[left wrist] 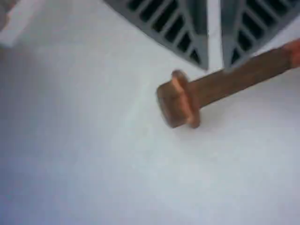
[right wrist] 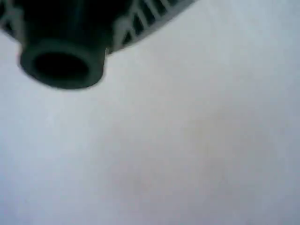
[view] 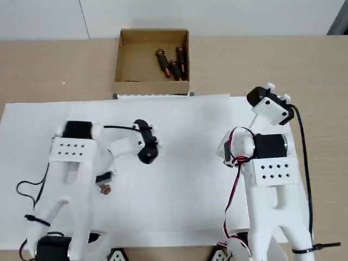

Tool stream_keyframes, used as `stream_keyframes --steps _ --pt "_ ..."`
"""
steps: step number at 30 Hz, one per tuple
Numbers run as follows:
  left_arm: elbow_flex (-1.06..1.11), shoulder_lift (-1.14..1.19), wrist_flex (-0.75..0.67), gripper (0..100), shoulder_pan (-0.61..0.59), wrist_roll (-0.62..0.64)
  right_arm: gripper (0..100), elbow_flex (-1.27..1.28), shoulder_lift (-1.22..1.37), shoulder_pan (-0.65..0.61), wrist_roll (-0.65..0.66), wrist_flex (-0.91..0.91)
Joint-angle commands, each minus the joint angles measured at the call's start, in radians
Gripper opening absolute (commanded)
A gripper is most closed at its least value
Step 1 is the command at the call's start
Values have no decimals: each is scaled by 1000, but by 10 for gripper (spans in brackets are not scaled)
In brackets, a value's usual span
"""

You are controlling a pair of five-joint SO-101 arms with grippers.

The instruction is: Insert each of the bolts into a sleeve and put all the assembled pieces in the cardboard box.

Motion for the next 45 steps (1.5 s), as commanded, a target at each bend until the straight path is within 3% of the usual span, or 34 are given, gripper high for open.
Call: stream_keyframes --steps 1,9,14,18,24,27,38,45 --pt "-68 0 -40 6 -72 -218 3 -6 -31 10 2 4" --pt "4 0 -101 6 -118 -554 3 -6 -31 12 -3 4" --pt "22 0 -150 6 -118 -657 3 -6 -31 12 -3 -4" --pt "24 0 -109 8 -118 -724 3 -8 -31 12 -2 -5" --pt "22 0 -9 56 -120 -752 3 -8 -31 12 0 2" --pt "24 0 -8 98 -124 -749 3 -8 -31 12 0 2" --pt "45 0 -17 102 -150 -749 3 -8 -31 8 2 4" --pt "105 0 -160 167 -153 -749 3 -8 -31 4 2 4"
